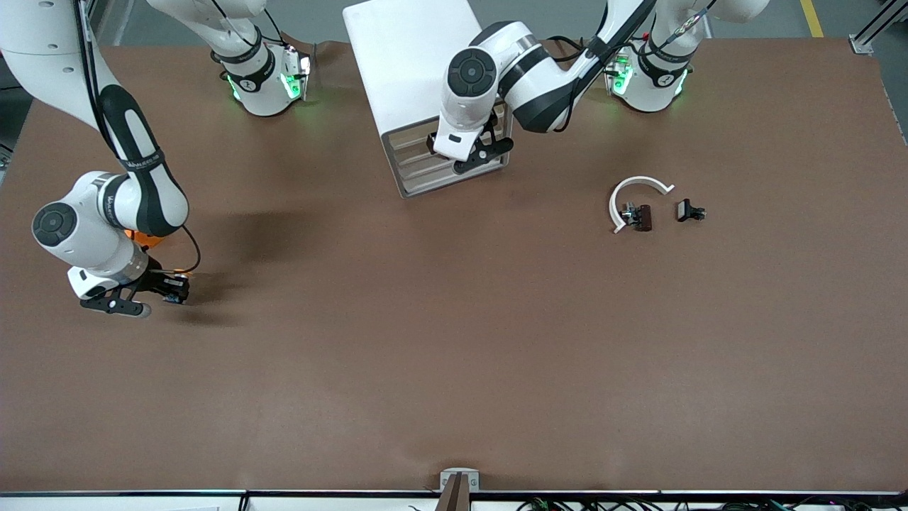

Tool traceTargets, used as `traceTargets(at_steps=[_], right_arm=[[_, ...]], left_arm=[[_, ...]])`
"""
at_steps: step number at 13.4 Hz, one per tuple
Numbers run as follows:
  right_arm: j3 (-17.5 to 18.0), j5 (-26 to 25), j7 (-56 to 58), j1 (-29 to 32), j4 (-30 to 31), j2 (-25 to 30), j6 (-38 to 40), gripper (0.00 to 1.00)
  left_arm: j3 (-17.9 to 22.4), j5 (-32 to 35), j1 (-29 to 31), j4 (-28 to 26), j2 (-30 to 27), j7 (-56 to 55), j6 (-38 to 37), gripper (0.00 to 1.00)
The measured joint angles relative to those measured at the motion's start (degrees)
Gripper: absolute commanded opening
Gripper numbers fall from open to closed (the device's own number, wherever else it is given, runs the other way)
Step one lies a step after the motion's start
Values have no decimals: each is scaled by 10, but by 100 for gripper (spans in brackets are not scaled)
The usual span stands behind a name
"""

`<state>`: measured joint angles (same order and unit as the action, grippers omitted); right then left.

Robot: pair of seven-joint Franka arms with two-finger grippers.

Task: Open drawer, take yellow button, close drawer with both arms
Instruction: 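Lower the button beside the orange block and open the right gripper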

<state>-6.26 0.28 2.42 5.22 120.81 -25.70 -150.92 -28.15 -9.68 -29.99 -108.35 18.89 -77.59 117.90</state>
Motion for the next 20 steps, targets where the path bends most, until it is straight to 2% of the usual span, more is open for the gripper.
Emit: traceTargets(at_steps=[7, 8, 9, 13, 15, 18, 20], right_arm=[[3, 0, 5, 2, 0, -19, -12, 0], [5, 0, 6, 2, 0, -20, -12, 54], [6, 0, 8, 2, 0, -21, -12, 100], [7, 0, 14, 2, -2, -20, -4, 100], [9, 0, 16, 1, -12, -14, 41, 100], [14, 0, 17, -9, -74, 29, 227, 100], [15, 0, 16, -15, -122, 65, 345, 100]], left_arm=[[1, -2, 18, 9, 3, -7, 1, 100], [2, 2, 33, 14, 1, -6, -2, 100], [2, 16, 50, 23, -1, -6, -11, 100], [4, 71, 141, 82, -11, 1, -83, 100], [4, 86, 190, 122, -16, 30, -137, 100], [5, 88, 260, 167, -30, 115, -189, 100], [5, 88, 298, 176, -47, 149, -196, 100]])
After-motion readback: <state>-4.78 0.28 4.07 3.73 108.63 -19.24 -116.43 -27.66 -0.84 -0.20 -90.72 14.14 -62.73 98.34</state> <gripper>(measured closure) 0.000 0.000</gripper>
